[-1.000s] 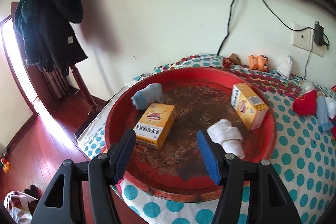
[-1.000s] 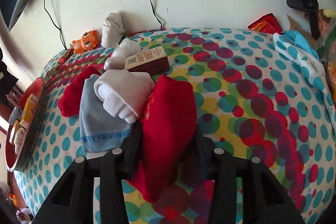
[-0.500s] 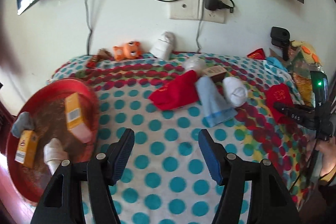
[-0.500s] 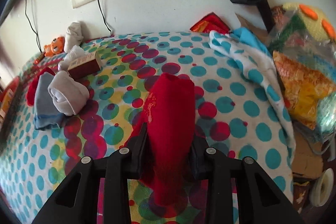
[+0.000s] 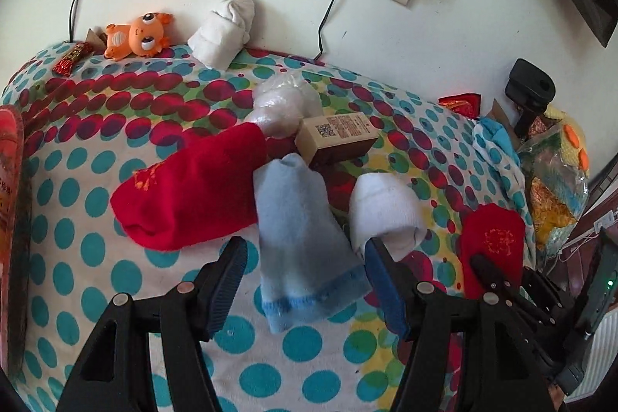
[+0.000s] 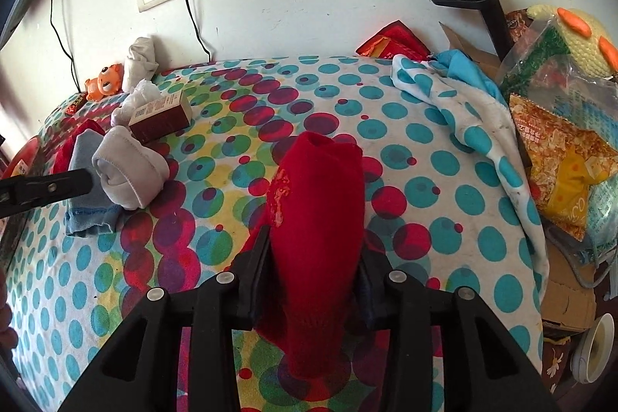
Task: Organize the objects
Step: 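Grasp red sock with right gripper while left gripper grasps light blue sock, then carry light blue sock into tray with left gripper while right gripper holds red sock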
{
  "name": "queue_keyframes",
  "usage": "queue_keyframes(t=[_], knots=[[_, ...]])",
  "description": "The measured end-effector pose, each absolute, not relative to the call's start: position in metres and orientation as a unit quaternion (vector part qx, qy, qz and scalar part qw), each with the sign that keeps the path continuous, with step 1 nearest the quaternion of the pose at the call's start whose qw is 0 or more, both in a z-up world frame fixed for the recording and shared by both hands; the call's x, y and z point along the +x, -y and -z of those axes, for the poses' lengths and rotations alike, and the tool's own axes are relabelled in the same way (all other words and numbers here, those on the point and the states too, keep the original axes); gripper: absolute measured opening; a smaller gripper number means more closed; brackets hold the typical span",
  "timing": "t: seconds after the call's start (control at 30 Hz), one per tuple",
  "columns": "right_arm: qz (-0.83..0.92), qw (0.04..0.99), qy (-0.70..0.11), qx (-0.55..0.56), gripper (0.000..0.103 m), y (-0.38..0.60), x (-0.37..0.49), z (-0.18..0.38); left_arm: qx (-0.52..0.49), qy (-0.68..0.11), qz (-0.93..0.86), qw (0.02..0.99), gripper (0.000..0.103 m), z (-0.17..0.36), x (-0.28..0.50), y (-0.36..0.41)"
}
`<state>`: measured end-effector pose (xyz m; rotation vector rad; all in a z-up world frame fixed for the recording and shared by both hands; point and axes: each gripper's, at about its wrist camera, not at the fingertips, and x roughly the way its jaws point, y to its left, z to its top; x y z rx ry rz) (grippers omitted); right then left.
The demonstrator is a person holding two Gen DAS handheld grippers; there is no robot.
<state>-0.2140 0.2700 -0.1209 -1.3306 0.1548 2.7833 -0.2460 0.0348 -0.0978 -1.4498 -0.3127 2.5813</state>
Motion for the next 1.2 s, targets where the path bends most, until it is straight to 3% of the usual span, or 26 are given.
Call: queue_keyframes(t=[0.13, 0.2, 0.23, 0.6, 1.2], knots=[[-0.901, 0.027, -0.052, -0.430, 0.038, -0.269, -0.214, 0.121, -0.486, 0.102, -0.863, 0.088, 0.064, 0.104, -0.256, -0.038], [-0.901, 0.028, -0.050, -0.431, 0.038, -0.269, -0.215, 0.121, -0.485, 0.102, -0.864, 0.094, 0.039, 0.107, -0.258, -0.038], [-0.901, 0.030, -0.050, -0.431, 0.038, -0.269, -0.215, 0.122, -0.493, 0.098, -0.860, 0.094, 0.021, 0.110, -0.259, -0.038], [-0.900, 0.032, -0.049, -0.431, 0.038, -0.267, -0.216, 0.121, -0.465, 0.031, -0.878, 0.108, 0.018, 0.088, -0.221, -0.046], [-0.900, 0.041, -0.042, -0.432, 0.038, -0.263, -0.218, 0.124, -0.453, -0.014, -0.889, 0.062, 0.018, 0.056, -0.148, 0.014]])
